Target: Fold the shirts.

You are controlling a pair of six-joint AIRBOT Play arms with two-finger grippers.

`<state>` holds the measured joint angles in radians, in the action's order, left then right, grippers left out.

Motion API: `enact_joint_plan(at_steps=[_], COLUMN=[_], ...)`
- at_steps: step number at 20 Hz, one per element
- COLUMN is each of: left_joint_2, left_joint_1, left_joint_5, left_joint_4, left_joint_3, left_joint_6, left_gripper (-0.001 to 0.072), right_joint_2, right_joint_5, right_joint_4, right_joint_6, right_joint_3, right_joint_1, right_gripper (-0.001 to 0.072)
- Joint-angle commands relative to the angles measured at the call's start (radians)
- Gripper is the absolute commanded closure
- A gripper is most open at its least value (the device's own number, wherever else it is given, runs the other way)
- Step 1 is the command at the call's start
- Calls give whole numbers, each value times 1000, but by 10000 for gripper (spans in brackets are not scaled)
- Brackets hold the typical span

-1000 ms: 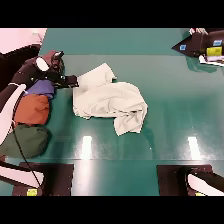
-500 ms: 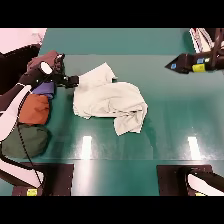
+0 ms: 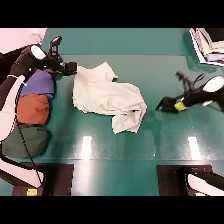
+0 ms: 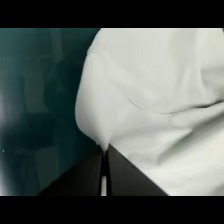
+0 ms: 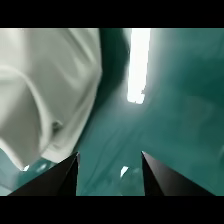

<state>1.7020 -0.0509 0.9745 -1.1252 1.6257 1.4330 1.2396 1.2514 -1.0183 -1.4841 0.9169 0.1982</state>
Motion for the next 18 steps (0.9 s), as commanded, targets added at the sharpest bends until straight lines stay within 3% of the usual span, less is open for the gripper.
enact_joint_plan(at_steps=[1, 5, 6, 7, 9, 10, 11, 16, 18], left_joint_2=[1, 1, 1, 1, 1, 0, -3, -200, -332], left_joint_1=[0, 0, 0, 0, 0, 0, 0, 0, 0], left_joint_5=[14, 27, 31, 31, 40, 51, 69, 55, 57], left_joint_4=[4, 4, 4, 4, 4, 3, -2, -134, -163], left_joint_3=[23, 23, 23, 23, 23, 28, 42, 127, 189], left_joint_6=[-1, -1, -1, -1, -1, -1, -1, -1, -1], left_gripper=[681, 681, 681, 681, 682, 682, 682, 682, 682], right_joint_2=[69, 149, 163, 174, 193, 195, 189, -11, -125], right_joint_5=[-101, -249, -265, -278, -312, -320, -319, -168, -87], right_joint_4=[124, 204, 206, 203, 202, 191, 159, -218, -324], right_joint_6=[31, 35, 35, 35, 35, 36, 34, -109, -113], right_joint_3=[-142, -141, -131, -121, -104, -95, -83, 86, 201], right_joint_1=[90, 226, 245, 259, 280, 282, 282, 163, 79], right_gripper=[283, 287, 325, 404, 457, 637, 694, 694, 694])
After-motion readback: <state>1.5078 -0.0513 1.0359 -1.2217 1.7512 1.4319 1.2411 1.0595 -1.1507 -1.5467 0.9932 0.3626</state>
